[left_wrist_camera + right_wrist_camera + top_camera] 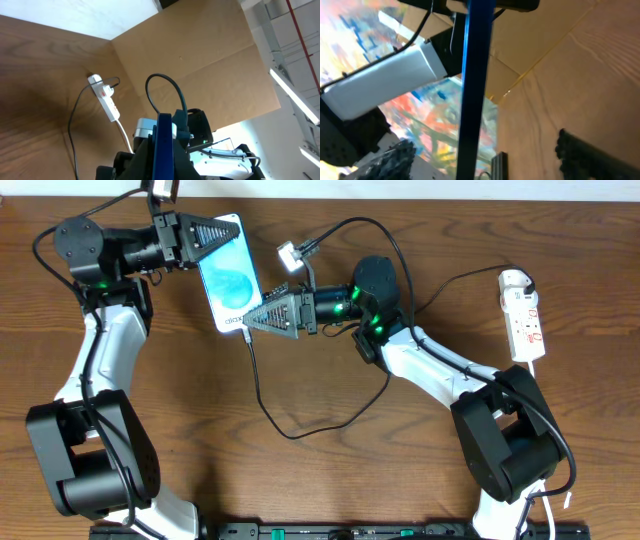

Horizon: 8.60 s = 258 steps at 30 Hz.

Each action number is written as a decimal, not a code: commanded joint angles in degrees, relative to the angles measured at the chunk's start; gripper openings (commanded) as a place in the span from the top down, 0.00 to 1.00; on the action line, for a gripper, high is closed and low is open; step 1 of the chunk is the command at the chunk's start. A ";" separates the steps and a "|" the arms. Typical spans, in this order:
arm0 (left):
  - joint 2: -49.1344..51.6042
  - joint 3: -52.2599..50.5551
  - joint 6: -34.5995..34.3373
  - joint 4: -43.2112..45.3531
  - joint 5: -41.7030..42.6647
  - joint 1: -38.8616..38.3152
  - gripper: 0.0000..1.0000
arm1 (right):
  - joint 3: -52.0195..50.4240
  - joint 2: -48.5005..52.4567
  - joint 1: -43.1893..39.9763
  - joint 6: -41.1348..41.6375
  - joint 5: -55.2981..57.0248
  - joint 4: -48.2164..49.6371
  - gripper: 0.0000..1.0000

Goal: Plug charger to phone and switch on socket
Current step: 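Open the right gripper and withdraw it right from the plugged phone, then lower the phone with the left gripper and lay it on the table, then release the phone and raise the left gripper above it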

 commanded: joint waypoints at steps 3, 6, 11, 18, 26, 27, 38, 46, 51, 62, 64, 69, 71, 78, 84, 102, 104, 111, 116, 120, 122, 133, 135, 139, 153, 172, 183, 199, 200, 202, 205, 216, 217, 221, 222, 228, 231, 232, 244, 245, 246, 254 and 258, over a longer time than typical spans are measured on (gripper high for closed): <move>-1.36 0.09 1.16 0.48 0.22 2.99 0.93 | 0.55 -0.66 -2.34 -0.72 -2.27 0.09 0.01; -1.36 0.09 1.09 0.46 0.24 4.92 0.93 | 0.55 -0.66 -3.41 -0.72 -2.78 0.09 0.01; -1.36 0.09 0.85 -1.31 0.24 7.85 0.93 | 0.52 -0.66 -4.68 -1.92 -3.19 -0.55 0.01; -1.36 0.09 0.92 -4.35 0.24 9.25 0.93 | 0.52 -0.66 -5.51 -11.32 3.02 -22.14 0.01; -1.36 0.09 0.92 -4.35 0.26 9.25 0.93 | 0.52 -0.70 -5.51 -19.37 13.73 -37.99 0.01; -1.36 0.09 0.94 -4.35 0.26 9.25 0.93 | 0.52 -0.70 -5.51 -20.63 16.02 -40.92 0.01; -1.36 -3.74 2.91 -4.31 0.24 9.22 0.93 | 0.55 -10.38 -5.49 -30.23 40.83 -63.54 0.01; -1.33 -13.79 8.96 -4.39 0.20 9.18 0.93 | 0.55 -24.79 -5.49 -32.09 58.53 -76.48 0.01; -1.03 -20.57 11.56 -4.72 -1.99 9.18 0.93 | 0.55 -28.17 -5.49 -32.09 61.57 -79.03 0.01; 1.44 -30.12 17.38 -5.66 -9.40 9.18 0.93 | 0.52 -28.13 -5.49 -32.28 61.55 -79.43 0.01; 1.46 -30.69 19.80 -8.85 -11.08 9.18 0.92 | 0.52 -28.13 -5.49 -32.28 61.55 -79.49 0.01; 1.46 -30.77 28.48 -23.47 -17.40 9.18 0.93 | 0.52 -28.13 -5.49 -32.30 61.55 -79.52 0.01; 1.46 -30.77 30.80 -29.35 -20.85 9.18 0.93 | 0.52 -28.13 -5.49 -32.30 61.55 -79.58 0.01; 1.46 -30.77 40.39 -46.10 -32.13 9.18 0.93 | 0.52 -28.13 -5.49 -33.18 61.55 -79.89 0.01; 1.46 -30.77 43.65 -50.82 -36.41 9.18 0.93 | 0.52 -28.13 -5.49 -33.18 61.55 -79.87 0.01; 1.46 -30.77 44.26 -55.78 -42.95 9.18 0.93 | 0.52 -28.13 -5.49 -33.18 61.55 -79.87 0.01; 1.46 -30.77 44.26 -55.80 -42.95 9.18 0.93 | 0.52 -28.13 -5.49 -33.20 61.55 -79.87 0.01; 1.46 -30.77 44.26 -55.80 -42.95 9.18 0.88 | 0.52 -28.13 -5.49 -33.20 61.55 -79.87 0.01; 1.46 -30.77 44.24 -55.80 -42.95 9.18 0.83 | 0.52 -28.13 -5.49 -33.18 61.55 -79.87 0.01; 1.46 -30.77 44.24 -56.15 -42.95 9.18 0.83 | 0.52 -28.13 -5.49 -33.18 61.55 -79.87 0.01; 1.46 -30.77 44.26 -56.24 -42.95 9.18 0.78 | 0.52 -28.13 -5.49 -33.18 61.55 -79.87 0.01; 1.46 -30.77 43.12 -57.79 -43.50 9.18 0.47 | 0.50 -28.13 -5.49 -33.18 61.55 -79.87 0.01; 1.46 -30.77 41.97 -59.43 -45.77 9.18 0.45 | 0.50 -28.13 -5.49 -33.18 61.55 -79.87 0.01; 1.46 -30.77 41.38 -62.25 -49.48 9.18 0.44 | 0.50 -28.13 -5.49 -33.18 61.55 -79.87 0.01; 1.46 -30.75 38.27 -65.18 -52.19 9.18 0.33 | 0.48 -28.13 -5.49 -33.18 61.55 -79.87 0.01; 1.46 -30.75 35.95 -69.99 -54.97 9.18 0.32 | 0.48 -28.13 -5.49 -33.18 61.55 -79.87 0.01; 1.46 -30.75 35.98 -72.74 -57.31 9.18 0.32 | 0.48 -28.13 -5.49 -33.18 61.55 -79.87 0.01; 1.46 -30.77 36.00 -74.95 -57.53 9.18 0.32 | 0.48 -28.13 -5.49 -33.18 61.55 -79.87 0.01; 1.46 -30.77 36.00 -75.32 -57.55 9.18 0.32 | 0.48 -28.13 -5.49 -33.18 61.55 -79.87 0.01; 1.46 -30.77 36.00 -75.80 -57.72 9.18 0.32 | 0.48 -28.13 -5.49 -33.18 61.55 -79.87 0.01; 1.46 -30.77 36.00 -76.37 -58.75 9.18 0.32 | 0.48 -28.13 -5.49 -33.16 61.55 -79.87 0.01; 1.46 -30.77 36.00 -76.54 -58.99 9.18 0.32 | 0.48 -28.13 -5.49 -33.18 61.55 -79.89 0.01; 1.46 -30.77 36.00 -76.54 -58.99 9.18 0.32 | 0.48 -28.13 -5.49 -33.18 61.55 -79.89 0.01; 1.40 -30.75 37.13 -76.28 -58.97 9.18 0.31 | 0.48 -28.13 -5.49 -33.18 61.55 -79.95 0.01; 1.33 -30.69 38.18 -76.17 -58.97 9.18 0.31 | 0.48 -28.13 -5.49 -33.18 61.55 -80.02 0.01; -1.11 -28.22 48.85 -78.58 -57.33 9.18 0.32 | 0.48 -28.13 -5.49 -33.57 61.55 -80.15 0.01; -3.96 -26.16 52.09 -81.92 -57.48 9.18 0.31 | 0.48 -28.13 -5.49 -33.57 61.55 -80.11 0.01; -4.90 -25.68 53.00 -82.64 -57.48 9.18 0.32 | 0.48 -28.13 -5.49 -33.57 61.55 -80.11 0.01; -20.76 -10.29 68.87 -107.51 -73.75 -1.20 0.32 | 0.48 -28.13 -5.49 -33.09 61.53 -78.07 0.01; -21.64 -8.61 68.85 -109.33 -77.18 -3.10 0.32 | 0.48 -28.13 -5.49 -33.11 61.53 -78.18 0.01; -22.21 -7.76 68.85 -110.14 -78.82 -4.33 0.32 | 0.48 -28.13 -5.49 -33.11 61.53 -78.31 0.01; -30.58 -5.22 73.72 -112.10 -82.12 -14.86 0.31 | 0.48 -28.13 -5.51 -33.20 63.36 -81.20 0.01; -34.01 -5.22 74.49 -112.24 -87.01 -16.68 0.31 | 0.48 -28.13 -5.51 -33.18 63.49 -81.33 0.01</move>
